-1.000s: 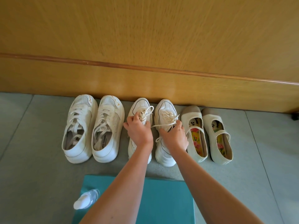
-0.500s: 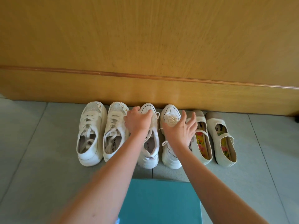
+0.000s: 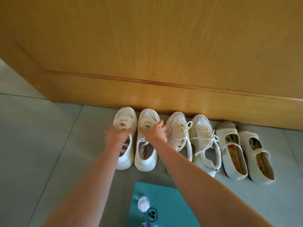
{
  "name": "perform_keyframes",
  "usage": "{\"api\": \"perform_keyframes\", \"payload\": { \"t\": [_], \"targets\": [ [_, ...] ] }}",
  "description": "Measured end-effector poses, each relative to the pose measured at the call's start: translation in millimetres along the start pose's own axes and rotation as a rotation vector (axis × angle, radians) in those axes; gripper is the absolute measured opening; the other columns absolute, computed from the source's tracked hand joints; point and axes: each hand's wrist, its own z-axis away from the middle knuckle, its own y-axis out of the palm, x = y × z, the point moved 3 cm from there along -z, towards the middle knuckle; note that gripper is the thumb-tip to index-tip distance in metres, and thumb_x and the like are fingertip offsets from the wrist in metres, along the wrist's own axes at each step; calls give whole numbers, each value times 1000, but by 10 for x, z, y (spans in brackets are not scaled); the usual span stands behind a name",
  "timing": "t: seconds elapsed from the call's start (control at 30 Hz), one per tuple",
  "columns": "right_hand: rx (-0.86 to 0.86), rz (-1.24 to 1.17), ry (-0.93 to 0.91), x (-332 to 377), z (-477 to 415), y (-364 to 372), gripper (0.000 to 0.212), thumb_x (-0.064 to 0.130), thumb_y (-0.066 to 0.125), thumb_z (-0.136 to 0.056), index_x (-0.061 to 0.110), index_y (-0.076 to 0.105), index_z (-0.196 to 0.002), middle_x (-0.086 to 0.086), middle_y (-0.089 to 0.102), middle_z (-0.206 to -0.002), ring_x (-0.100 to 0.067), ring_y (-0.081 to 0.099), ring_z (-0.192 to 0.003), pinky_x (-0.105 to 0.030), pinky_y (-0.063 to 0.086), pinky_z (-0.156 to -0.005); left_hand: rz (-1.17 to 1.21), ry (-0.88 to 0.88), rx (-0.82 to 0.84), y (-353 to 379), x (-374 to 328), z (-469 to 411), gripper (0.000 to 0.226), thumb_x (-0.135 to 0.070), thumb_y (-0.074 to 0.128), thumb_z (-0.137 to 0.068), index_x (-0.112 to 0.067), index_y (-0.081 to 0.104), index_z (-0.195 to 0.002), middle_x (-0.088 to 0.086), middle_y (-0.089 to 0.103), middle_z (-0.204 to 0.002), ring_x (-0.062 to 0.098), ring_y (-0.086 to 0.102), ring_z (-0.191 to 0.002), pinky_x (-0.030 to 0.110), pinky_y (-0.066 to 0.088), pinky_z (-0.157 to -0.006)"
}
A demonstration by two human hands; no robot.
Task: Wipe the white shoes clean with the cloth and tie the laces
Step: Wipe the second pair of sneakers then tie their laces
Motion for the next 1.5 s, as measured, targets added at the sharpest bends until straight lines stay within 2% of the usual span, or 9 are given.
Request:
{"api": "perform_keyframes", "payload": {
  "t": [0.13, 0.3, 0.53, 0.67, 1.0, 1.17, 1.3, 1.4, 1.5],
  "targets": [
    [34, 50, 56, -31, -65, 106, 101, 43, 66, -77, 8, 1, -146, -15, 20, -148, -36, 42, -126, -41, 41, -96, -111, 19, 55, 184, 78, -57, 96, -51, 68, -76, -7, 21, -147, 16, 26, -148, 33, 32, -132, 40, 38, -96],
    [6, 121, 62, -36, -79, 234, 119, 47, 77, -67, 6, -3, -145, -17, 21, -147, -34, 48, -122, -42, 46, -96, -74, 46, -36, 226, 99, -35, 97, -39, 77, -71, -3, 21, -141, 20, 31, -137, 39, 43, -123, 47, 44, -95],
    [-40, 131, 70, -101, -71, 247, 115, 43, 81, -65, 11, 2, -142, -14, 31, -140, -32, 53, -115, -38, 46, -86, -77, 58, -64, 231, 105, -25, 91, -34, 82, -65, -5, 29, -133, 20, 41, -132, 39, 47, -118, 47, 45, -88],
    [-62, 103, 70, -98, -79, 236, 99, 33, 79, -68, 12, 12, -138, -12, 36, -133, -30, 55, -110, -38, 51, -86, -90, 64, -100, 230, 103, -25, 83, -31, 78, -70, -5, 31, -133, 20, 45, -129, 40, 51, -113, 47, 46, -86],
    [-87, 43, 25, -137, 3, 86, 74, 19, 62, -80, 20, 21, -142, -6, 46, -130, -30, 54, -112, -35, 41, -82, 46, 97, -134, 5, 143, 24, 76, -26, 75, -73, -8, 36, -136, 19, 48, -128, 38, 52, -111, 40, 44, -80],
    [-112, -119, 23, -84, 178, -56, 53, 21, 61, -78, 22, 44, -128, 0, 60, -107, -26, 59, -99, -38, 49, -87, 124, 123, -145, -189, 78, 166, 73, -29, 76, -70, -9, 42, -132, 16, 53, -122, 36, 56, -104, 39, 45, -77],
    [-201, -116, -68, -43, 423, -255, 67, 23, 59, -82, 28, 32, -143, 2, 60, -120, -24, 58, -107, -34, 47, -84, 166, 164, -131, -342, -24, 329, 66, -28, 75, -67, -10, 47, -124, 13, 57, -114, 33, 58, -95, 39, 50, -77],
    [-263, -104, -127, -6, 680, -542, 69, 24, 59, -83, 29, 30, -145, 5, 62, -120, -22, 59, -106, -36, 50, -84, 209, 204, -131, -505, -198, 530, 62, -26, 73, -66, -12, 49, -121, 10, 57, -112, 31, 58, -93, 40, 52, -79],
    [-280, -119, -149, 1, 985, -893, 69, 26, 60, -84, 29, 28, -146, 4, 59, -122, -24, 58, -109, -31, 44, -79, 182, 274, -129, -667, -427, 802, 56, -25, 73, -66, -11, 51, -116, 10, 58, -109, 30, 57, -88, 35, 49, -73]
  ]
}}
